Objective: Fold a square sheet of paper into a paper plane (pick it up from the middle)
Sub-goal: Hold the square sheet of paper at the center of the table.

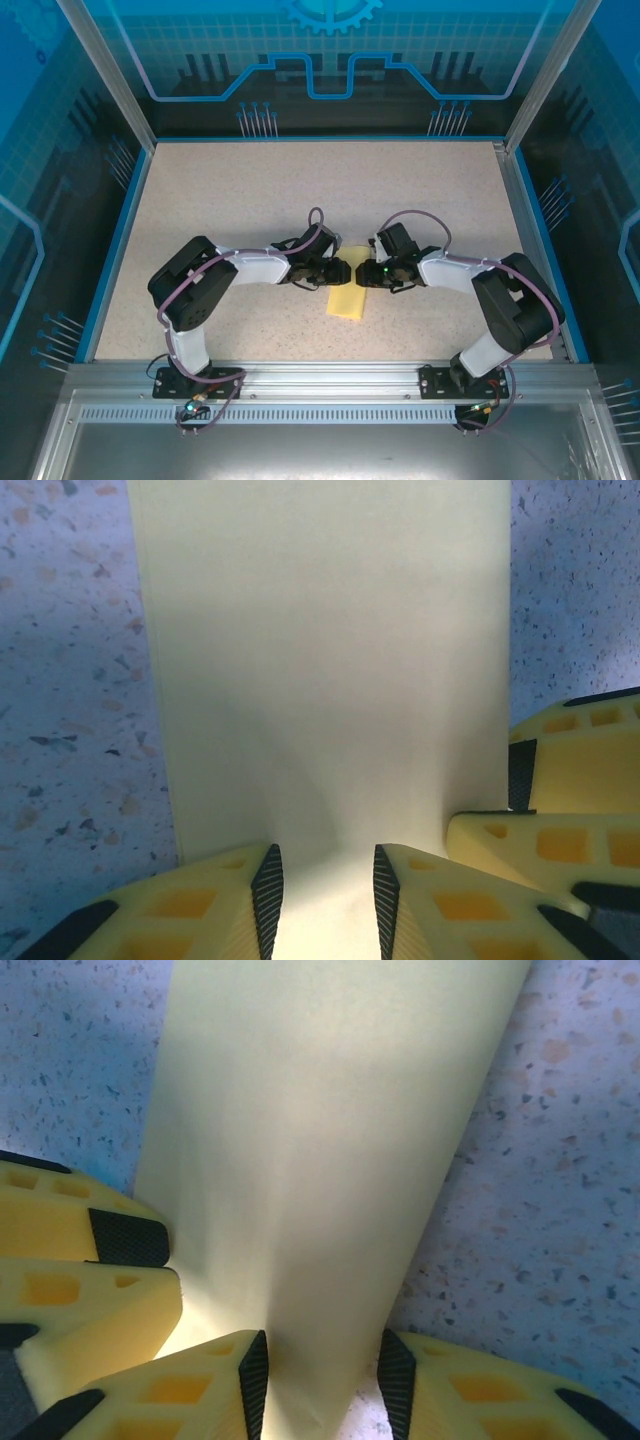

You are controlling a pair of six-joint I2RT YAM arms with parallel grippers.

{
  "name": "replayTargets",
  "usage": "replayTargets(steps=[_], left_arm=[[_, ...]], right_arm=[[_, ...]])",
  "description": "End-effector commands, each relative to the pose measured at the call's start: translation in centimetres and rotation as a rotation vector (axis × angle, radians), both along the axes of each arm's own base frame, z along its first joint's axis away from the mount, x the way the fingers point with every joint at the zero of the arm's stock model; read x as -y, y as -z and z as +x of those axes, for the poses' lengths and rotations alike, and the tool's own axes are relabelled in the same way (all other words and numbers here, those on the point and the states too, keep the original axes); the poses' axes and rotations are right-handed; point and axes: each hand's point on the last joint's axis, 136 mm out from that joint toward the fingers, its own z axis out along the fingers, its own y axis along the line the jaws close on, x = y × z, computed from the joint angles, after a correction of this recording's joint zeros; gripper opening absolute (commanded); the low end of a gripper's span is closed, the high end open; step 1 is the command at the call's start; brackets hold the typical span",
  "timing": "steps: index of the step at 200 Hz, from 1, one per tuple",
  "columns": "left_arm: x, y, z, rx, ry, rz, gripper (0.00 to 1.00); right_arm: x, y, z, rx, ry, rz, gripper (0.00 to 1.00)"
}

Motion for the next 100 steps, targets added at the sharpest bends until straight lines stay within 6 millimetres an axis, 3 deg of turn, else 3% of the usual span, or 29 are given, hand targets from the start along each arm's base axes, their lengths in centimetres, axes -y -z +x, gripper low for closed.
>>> replayTargets(steps=[1,53,80,100], left_arm=[[-1.9,3.9,-1.4,-0.063,0.001,0.118,0.34],[-2.4,4.9,-1.8,-0.079,0.015,0.152,0.34],[-2.5,5.1,-1.8,-0.079,0.020,0.166,0.34],[-2.7,5.2,-1.8,-0.078,0.022,0.177,0.34]], right_arm=[[1.1,0.0,-0.7,-0.012,0.007,-0.069,0.43],[2.1,-3.3,-0.7,0.058,0.041,-0.031,0.48],[0.1,-5.0,-1.0,0.077,0.045,0.130,0.35],[-1.0,-4.8,-1.3,0.054,0.051,0.215,0.25]])
